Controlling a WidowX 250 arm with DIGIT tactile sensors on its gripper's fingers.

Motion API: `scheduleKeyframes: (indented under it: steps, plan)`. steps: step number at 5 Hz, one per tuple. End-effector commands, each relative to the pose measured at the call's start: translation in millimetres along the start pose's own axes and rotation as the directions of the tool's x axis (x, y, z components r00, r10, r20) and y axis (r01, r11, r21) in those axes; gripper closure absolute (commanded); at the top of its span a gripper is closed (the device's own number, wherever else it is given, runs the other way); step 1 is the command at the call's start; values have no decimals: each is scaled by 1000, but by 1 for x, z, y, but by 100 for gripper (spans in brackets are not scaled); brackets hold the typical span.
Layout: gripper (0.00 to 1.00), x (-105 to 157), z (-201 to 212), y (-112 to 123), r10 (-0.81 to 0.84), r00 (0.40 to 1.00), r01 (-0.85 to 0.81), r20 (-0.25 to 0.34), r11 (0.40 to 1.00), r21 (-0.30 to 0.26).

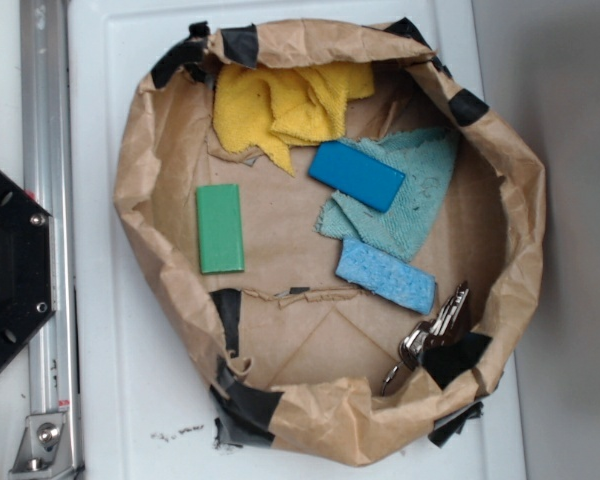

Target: Grab the blue block.

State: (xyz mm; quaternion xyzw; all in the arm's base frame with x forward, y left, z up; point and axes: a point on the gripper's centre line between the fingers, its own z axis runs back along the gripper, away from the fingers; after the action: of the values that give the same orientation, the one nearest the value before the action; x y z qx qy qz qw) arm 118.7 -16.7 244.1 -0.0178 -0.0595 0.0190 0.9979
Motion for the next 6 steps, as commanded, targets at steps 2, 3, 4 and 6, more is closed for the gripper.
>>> scheduleKeyframes:
  steps: [2,3,4,6]
  plan:
    - [0,46,-27,7,-107,994,106,23,994,21]
    - [0,85,-65,18,-179,984,179,-17,983,29]
    - [0,116,-113,37,-290,953,292,-87,956,8]
    - [0,128,-173,62,-521,845,521,-125,853,-33]
